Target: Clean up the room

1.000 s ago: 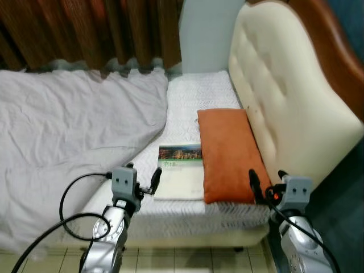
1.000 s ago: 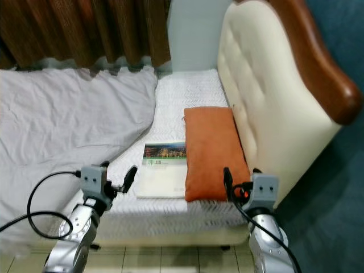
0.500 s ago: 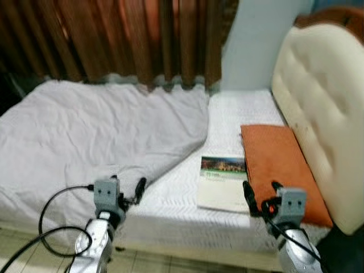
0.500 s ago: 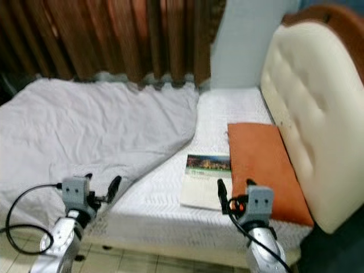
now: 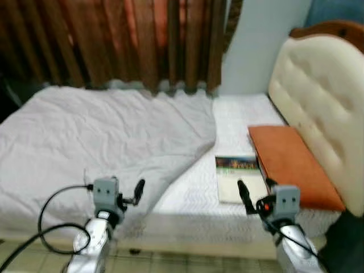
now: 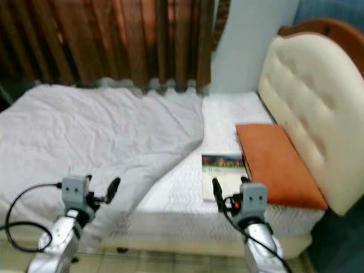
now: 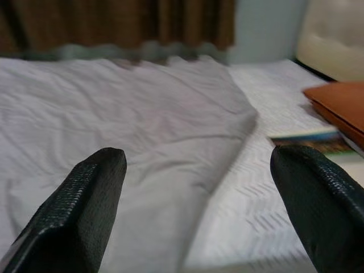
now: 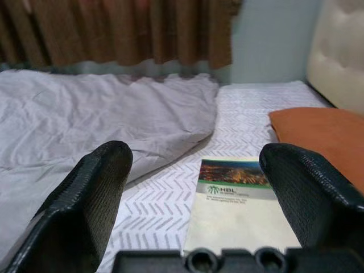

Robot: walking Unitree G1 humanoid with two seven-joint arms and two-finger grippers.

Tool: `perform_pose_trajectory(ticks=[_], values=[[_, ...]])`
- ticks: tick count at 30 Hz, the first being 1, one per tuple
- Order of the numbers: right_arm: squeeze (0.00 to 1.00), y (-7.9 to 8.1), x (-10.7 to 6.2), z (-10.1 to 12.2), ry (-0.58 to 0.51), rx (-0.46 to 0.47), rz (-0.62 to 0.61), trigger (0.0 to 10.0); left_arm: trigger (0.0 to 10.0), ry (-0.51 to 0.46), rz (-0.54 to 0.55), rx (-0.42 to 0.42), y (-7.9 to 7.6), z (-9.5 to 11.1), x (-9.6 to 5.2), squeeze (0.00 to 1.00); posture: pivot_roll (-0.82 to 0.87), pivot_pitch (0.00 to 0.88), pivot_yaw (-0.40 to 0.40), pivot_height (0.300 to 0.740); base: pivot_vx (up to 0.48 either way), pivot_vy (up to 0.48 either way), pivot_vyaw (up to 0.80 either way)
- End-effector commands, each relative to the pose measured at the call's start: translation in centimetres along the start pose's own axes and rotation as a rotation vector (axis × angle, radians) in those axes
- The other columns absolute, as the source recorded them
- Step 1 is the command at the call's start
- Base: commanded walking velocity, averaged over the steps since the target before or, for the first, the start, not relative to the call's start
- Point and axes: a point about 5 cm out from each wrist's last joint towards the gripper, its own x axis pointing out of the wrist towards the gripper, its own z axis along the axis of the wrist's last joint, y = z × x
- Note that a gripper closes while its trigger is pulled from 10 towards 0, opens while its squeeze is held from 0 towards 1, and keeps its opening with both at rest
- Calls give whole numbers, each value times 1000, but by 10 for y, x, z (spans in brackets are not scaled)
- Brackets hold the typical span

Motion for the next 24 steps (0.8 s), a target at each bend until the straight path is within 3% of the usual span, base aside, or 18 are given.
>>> perform_pose_trajectory(ticks=[1,6,11,18,19,20,24], values=[[0,-5,-1,-3,10,2,-10,10000,10000,2,-13,-13,-2,1,2,0,-31,0,-2,732,0,480,0],[0,-10,-10,0,-12,5,-21,10000,10000,-60,-36,-10,-8,10,-9,0,-28,0,-5,732,0,480,0],[0,-9,-13,-3,6,11,-5,10000,10000,-90,-33,-25,-11,19,-6,0,-21,0,-5,732,0,480,0],[0,-7,-9,-8,34,5,14,10000,10000,-30,-15,-28,-7,7,-9,0,-20,0,-8,732,0,480,0],[0,-7,-8,-9,40,5,19,10000,10000,-23,-6,11,-6,6,-10,0,-18,0,-12,732,0,480,0],[0,-6,-7,-10,46,3,28,10000,10000,-13,10,55,-5,4,-10,0,-18,0,-12,732,0,0,0],[0,-3,-5,-10,51,0,54,10000,10000,-18,13,58,-6,6,-8,0,-17,0,-13,732,0,0,0]])
